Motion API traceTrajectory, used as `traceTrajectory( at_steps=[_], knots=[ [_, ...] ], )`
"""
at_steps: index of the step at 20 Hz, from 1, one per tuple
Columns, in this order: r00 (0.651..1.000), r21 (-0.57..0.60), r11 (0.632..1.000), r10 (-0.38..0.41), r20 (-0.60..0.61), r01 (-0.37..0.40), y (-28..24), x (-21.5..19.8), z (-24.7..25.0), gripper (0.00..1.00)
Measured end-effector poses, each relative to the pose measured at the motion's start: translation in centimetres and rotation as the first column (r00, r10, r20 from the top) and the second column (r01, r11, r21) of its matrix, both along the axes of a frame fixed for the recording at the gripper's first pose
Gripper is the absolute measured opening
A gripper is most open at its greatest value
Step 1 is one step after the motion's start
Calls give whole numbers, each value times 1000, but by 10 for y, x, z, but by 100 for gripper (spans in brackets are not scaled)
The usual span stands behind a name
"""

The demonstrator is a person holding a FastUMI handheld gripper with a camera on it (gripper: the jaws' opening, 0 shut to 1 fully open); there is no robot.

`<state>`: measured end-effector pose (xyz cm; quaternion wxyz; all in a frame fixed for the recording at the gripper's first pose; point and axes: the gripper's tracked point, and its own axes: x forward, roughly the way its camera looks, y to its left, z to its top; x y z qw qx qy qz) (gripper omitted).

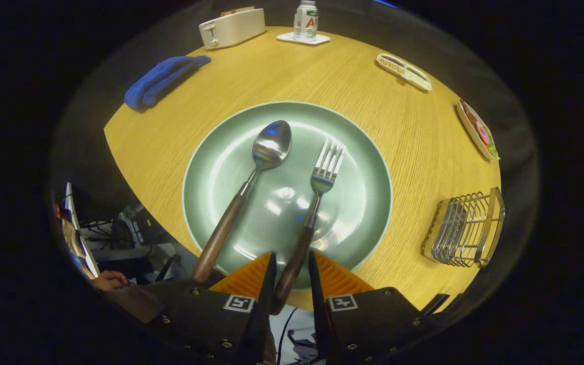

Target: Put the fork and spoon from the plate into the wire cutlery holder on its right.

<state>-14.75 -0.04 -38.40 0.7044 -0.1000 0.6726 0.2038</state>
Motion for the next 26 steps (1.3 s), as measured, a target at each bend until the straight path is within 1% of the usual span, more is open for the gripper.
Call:
traceTrajectory(
  at_steps=[1, 2, 3, 5, 6, 7, 9, 11, 13, 15, 19, 21, 26],
  knots=[
    [1000, -4, 1000, 15, -6, -15, -1, 3, -2, 39],
    [999, -58, 998, -24, 22, 25, -13, 3, -20, 39],
    [1000, -58, 998, -28, -4, 28, -14, 12, -10, 8],
    [997, 1, 998, -68, -43, 68, -8, 12, -8, 8],
    [996, 4, 997, -75, -54, 76, -9, 14, -9, 8],
    [996, 1, 998, -69, -65, 69, -13, 15, -7, 2],
    [996, -4, 999, -46, -73, 46, -19, 19, -2, 2],
    [993, 10, 1000, -22, -112, 23, -25, 18, 6, 2],
    [988, 23, 1000, 14, -151, -11, -31, 18, 21, 2],
    [985, 15, 998, 60, -165, -58, -45, 24, 37, 2],
    [960, -23, 982, 178, -217, -188, -81, 27, 70, 2],
    [955, -37, 978, 193, -225, -206, -100, 30, 87, 2],
    [931, -102, 957, 236, -279, -273, -160, 38, 127, 2]
  ],
)
